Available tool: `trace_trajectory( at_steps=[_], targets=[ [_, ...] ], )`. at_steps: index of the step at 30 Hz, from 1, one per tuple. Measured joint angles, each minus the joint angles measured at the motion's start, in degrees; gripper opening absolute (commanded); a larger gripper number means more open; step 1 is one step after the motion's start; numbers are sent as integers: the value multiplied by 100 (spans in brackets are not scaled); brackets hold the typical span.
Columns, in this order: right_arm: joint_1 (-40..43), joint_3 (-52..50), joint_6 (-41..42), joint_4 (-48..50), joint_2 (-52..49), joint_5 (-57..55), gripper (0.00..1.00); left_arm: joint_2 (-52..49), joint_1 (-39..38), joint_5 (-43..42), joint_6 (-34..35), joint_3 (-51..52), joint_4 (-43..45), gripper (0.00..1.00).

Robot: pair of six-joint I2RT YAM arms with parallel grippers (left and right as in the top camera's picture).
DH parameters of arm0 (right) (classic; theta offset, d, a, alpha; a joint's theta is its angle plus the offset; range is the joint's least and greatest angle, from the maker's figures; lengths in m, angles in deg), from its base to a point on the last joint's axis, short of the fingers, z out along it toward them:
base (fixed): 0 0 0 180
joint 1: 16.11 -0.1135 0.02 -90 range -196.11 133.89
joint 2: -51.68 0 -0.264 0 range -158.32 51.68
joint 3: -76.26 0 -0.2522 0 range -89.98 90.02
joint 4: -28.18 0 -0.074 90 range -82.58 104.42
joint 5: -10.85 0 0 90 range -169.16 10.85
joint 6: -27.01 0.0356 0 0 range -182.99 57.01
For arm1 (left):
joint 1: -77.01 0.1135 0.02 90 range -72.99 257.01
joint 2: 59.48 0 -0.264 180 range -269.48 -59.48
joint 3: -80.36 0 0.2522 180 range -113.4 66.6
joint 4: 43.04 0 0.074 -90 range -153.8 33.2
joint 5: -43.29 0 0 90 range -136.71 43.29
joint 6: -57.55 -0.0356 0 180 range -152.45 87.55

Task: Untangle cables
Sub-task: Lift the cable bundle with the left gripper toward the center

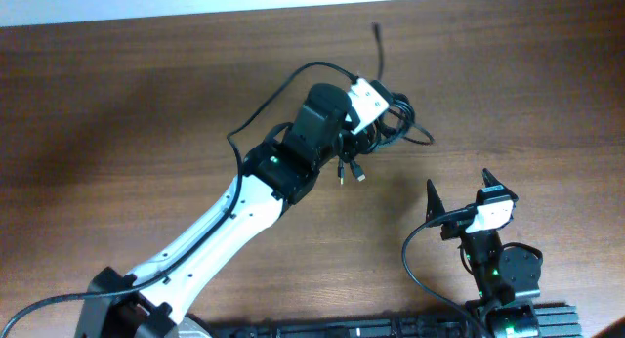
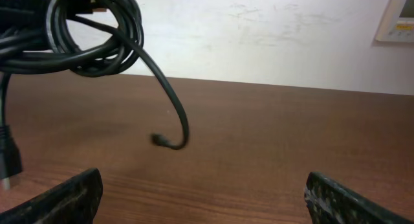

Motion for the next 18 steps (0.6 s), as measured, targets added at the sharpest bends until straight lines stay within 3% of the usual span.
trace_trajectory(
  at_steps=[6, 18],
  targets=[
    [0, 0, -2, 0, 0, 0, 99, 133, -2, -994, -918, 0, 7, 0],
    [0, 166, 254, 42, 0, 938, 99, 625, -2, -1091, -1003, 0, -79, 0]
  ],
)
